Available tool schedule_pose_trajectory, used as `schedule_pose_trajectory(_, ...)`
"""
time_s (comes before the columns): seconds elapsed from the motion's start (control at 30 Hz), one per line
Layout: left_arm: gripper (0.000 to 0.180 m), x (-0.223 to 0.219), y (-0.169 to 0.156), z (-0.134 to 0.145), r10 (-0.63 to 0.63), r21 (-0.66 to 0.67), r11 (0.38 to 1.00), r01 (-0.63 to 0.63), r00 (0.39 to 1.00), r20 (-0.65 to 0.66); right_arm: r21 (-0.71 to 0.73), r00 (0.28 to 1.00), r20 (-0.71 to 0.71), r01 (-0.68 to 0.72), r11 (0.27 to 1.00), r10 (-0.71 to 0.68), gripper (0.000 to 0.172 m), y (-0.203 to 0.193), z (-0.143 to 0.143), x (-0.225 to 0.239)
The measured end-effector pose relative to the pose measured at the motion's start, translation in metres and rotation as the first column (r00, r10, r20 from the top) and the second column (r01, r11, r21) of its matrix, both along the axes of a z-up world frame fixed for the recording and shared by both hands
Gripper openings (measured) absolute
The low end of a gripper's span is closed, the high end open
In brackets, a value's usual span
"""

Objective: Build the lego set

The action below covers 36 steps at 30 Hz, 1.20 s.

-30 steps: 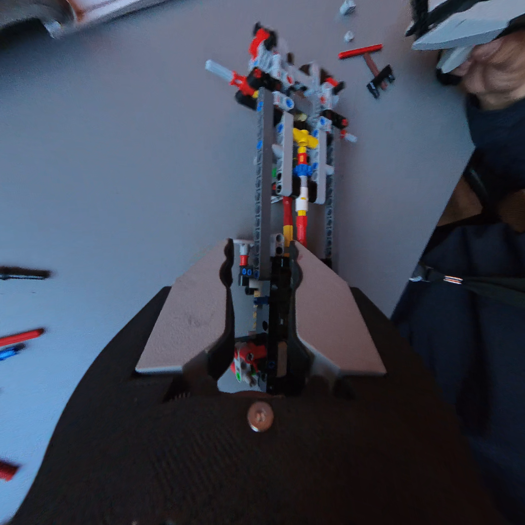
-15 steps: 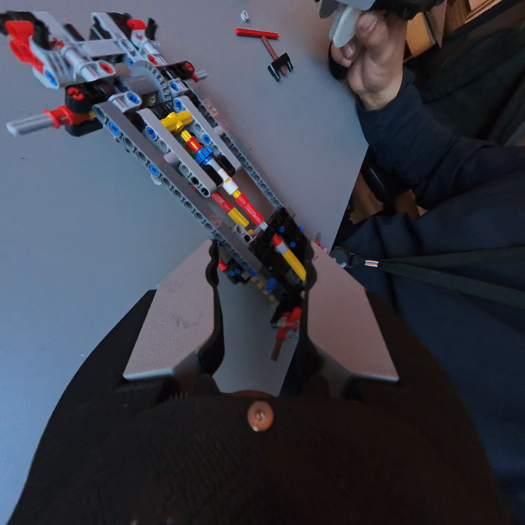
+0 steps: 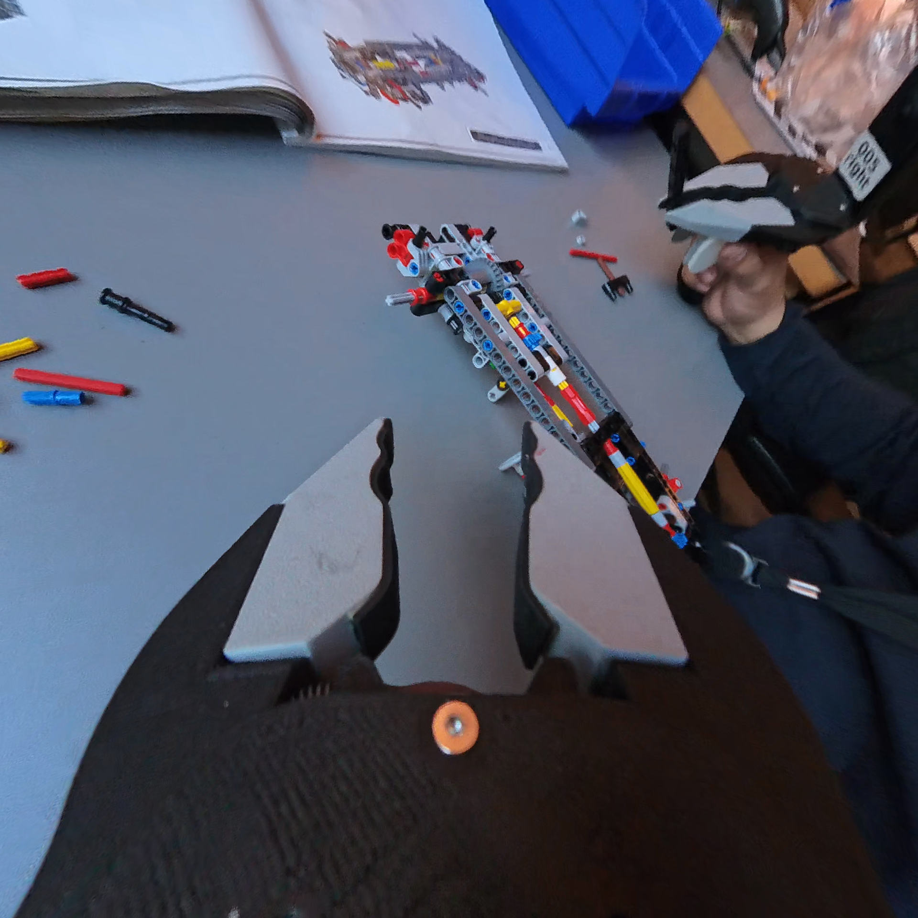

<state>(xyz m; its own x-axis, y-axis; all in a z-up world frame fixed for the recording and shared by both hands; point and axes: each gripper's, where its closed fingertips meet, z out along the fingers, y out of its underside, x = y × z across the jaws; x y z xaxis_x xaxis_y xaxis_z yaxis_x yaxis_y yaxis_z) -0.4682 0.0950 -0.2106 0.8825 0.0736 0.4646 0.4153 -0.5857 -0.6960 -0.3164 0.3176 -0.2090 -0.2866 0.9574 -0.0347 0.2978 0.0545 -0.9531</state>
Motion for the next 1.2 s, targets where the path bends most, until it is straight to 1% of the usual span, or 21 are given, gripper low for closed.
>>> schedule_pose_trajectory(0.1,0.046,-0.004,-0.008,-0.001,0.054,0.051,0.997,-0.053,0.998,-0.021,0.014,1.0,0.014,0.014,1.0,-0.014,0.005,0.0,-0.002,-0.001)
schedule_pose_trajectory(0.13,0.045,-0.007,-0.01,-0.004,0.079,0.057,0.995,-0.078,0.996,-0.029,0.017,1.0,0.012,0.016,1.0,-0.016,0.005,-0.001,-0.002,-0.001)
schedule_pose_trajectory(0.27,0.045,-0.004,-0.027,-0.015,0.101,0.051,0.994,-0.101,0.995,-0.003,0.031,1.0,-0.016,0.019,0.999,-0.018,0.005,-0.007,0.001,0.005)
schedule_pose_trajectory(0.33,0.045,-0.003,-0.037,-0.014,0.101,0.053,0.994,-0.099,0.994,-0.039,0.039,0.999,-0.017,0.033,0.999,-0.033,0.005,-0.008,0.001,0.008)
schedule_pose_trajectory(0.43,0.046,-0.002,-0.048,-0.003,0.085,0.07,0.995,-0.078,0.991,-0.106,0.048,0.999,-0.013,0.039,0.998,-0.038,0.005,-0.011,0.001,0.01)
schedule_pose_trajectory(0.5,0.046,-0.003,-0.051,0.003,0.071,0.075,0.995,-0.06,0.986,-0.15,0.086,0.999,-0.007,0.038,0.996,-0.038,0.005,-0.012,0.001,0.009)
schedule_pose_trajectory(0.6,0.046,-0.005,-0.049,0.003,0.029,0.053,0.998,-0.018,0.978,-0.205,0.142,1.0,-0.003,0.016,0.99,-0.016,0.005,-0.011,0.003,0.005)
schedule_pose_trajectory(0.7,0.046,-0.01,-0.036,0.001,-0.012,0.039,0.999,0.023,0.966,-0.257,0.207,1.0,0.014,-0.004,0.978,0.001,0.005,-0.004,0.003,-0.002)
schedule_pose_trajectory(0.8,0.043,-0.016,-0.015,0.001,-0.059,0.058,0.995,0.082,0.943,-0.327,0.271,0.999,0.03,-0.024,0.962,0.016,0.005,0.006,0.002,-0.009)
schedule_pose_trajectory(0.9,0.043,-0.031,0.009,0.003,-0.098,0.074,0.987,0.145,0.894,-0.437,0.333,0.998,0.052,-0.043,0.942,0.027,0.005,0.016,0.002,-0.019)
schedule_pose_trajectory(0.97,0.043,-0.038,0.027,0.011,-0.126,0.099,0.975,0.199,0.861,-0.492,0.367,0.998,0.054,-0.042,0.929,0.024,0.005,0.025,0.004,-0.026)
schedule_pose_trajectory(1.03,0.043,-0.044,0.046,0.026,-0.132,0.16,0.955,0.249,0.841,-0.524,0.347,0.999,0.044,-0.034,0.937,0.02,0.005,0.032,0.007,-0.03)
schedule_pose_trajectory(1.1,0.044,-0.053,0.067,0.04,-0.124,0.221,0.935,0.277,0.84,-0.528,0.273,0.998,0.049,-0.04,0.961,0.028,0.005,0.037,0.005,-0.03)
schedule_pose_trajectory(1.2,0.044,-0.063,0.1,0.05,-0.115,0.266,0.919,0.292,0.841,-0.529,0.198,0.996,0.085,-0.023,0.98,0.006,0.005,0.048,-0.004,-0.029)
